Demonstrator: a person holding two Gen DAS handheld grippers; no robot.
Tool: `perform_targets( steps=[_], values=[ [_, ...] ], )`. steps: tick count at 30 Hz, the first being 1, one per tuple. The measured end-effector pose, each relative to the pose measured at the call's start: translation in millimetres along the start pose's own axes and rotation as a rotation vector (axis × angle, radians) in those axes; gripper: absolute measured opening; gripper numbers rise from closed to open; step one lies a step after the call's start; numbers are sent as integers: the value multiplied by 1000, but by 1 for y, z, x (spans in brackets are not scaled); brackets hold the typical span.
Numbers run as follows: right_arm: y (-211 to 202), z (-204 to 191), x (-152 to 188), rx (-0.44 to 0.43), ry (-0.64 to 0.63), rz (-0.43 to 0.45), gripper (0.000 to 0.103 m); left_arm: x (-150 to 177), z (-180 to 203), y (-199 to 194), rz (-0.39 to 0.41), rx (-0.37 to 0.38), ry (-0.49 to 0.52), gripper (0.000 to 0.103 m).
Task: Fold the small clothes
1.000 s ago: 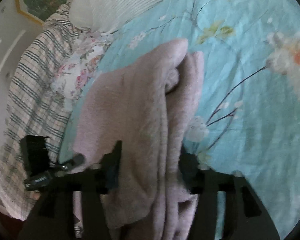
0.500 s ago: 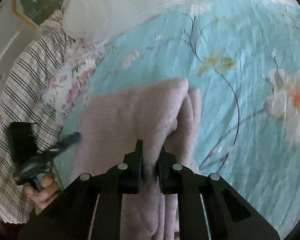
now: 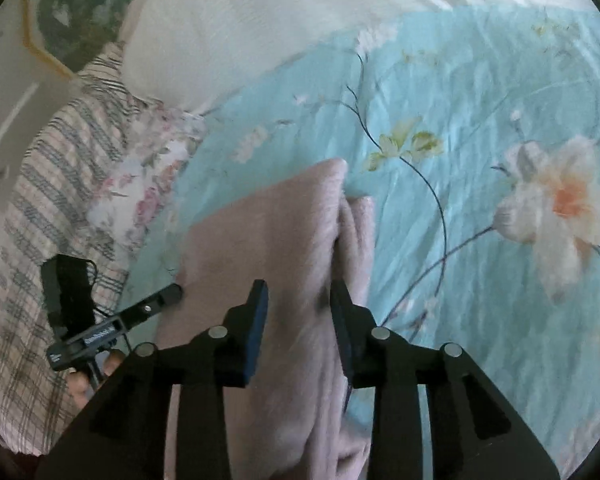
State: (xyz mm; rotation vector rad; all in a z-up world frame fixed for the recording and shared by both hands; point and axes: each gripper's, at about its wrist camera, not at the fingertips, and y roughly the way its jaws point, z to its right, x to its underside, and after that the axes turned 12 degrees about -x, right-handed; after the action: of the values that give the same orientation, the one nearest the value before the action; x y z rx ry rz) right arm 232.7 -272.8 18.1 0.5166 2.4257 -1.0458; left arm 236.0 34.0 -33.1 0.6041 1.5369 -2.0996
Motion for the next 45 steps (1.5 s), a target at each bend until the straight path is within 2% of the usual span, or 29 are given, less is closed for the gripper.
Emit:
perform_targets(
  steps=[4, 6, 9, 11, 13, 14, 15, 16, 18, 21, 22, 24, 27, 29, 31, 33, 36, 38, 39, 40, 42, 45],
  values=[
    [-33, -16, 29, -48, -15, 24, 38, 38, 10, -42, 31, 80, 28, 22],
    [-39, -22, 47, -43, -17, 16, 49, 57, 18, -55, 32, 119, 50, 23],
    [-39, -24, 71, -9, -22, -9, 49, 85, 29, -69, 13, 201, 85, 24],
    [-29, -23, 78, 2, -22, -29, 49, 98, 31, -69, 5, 186, 114, 24],
    [-22, -24, 82, 7, -25, -57, 17, 106, 30, -66, -23, 144, 129, 23],
    [-24, -26, 83, -12, -27, -47, 6, 110, 27, -65, -34, 147, 123, 23],
    [-29, -33, 85, -38, -48, -24, 6, 114, 25, -67, -41, 159, 113, 23],
    [-33, -38, 88, -27, -74, -16, 6, 120, 23, -68, -47, 171, 106, 24],
    [-32, -36, 94, 34, -98, -38, 6, 131, 21, -63, -63, 155, 114, 23],
    [-21, -9, 106, 137, -48, -90, 7, 139, 19, -51, -83, 140, 114, 23],
    [-18, 0, 109, 146, -19, -104, 7, 138, 20, -50, -87, 142, 110, 23],
    [-25, 1, 109, 136, 22, -77, 9, 131, 25, -56, -89, 138, 120, 23],
    [-48, -21, 96, 143, -18, 33, 10, 110, 27, -75, -21, 114, 136, 24],
    [-58, -42, 82, 133, -77, 105, 10, 89, 24, -81, 25, 118, 102, 24],
    [-45, -58, 62, 56, -96, 117, 10, 67, 20, -77, 47, 113, 48, 25],
    [-13, -63, 44, 30, -97, 86, 10, 44, 19, -61, 51, 81, -7, 24],
    [30, -47, 25, 39, -52, 42, 10, 29, 17, -35, 15, 42, -41, 22],
    [50, -23, 20, 111, -6, 16, 10, 29, 14, -16, -22, 10, -41, 20],
    [55, -7, 18, 135, 24, 17, 3, 32, 12, -8, -35, 0, -42, 14],
    [56, 8, 20, 124, 57, 26, 0, 35, 9, -1, -40, -2, -41, 10],
    [51, 25, 23, 90, 83, 66, 0, 39, 6, 5, -33, 4, -38, 9],
    [48, 24, 27, 87, 86, 87, 0, 39, 7, 7, -29, -3, -35, 9]
  ],
)
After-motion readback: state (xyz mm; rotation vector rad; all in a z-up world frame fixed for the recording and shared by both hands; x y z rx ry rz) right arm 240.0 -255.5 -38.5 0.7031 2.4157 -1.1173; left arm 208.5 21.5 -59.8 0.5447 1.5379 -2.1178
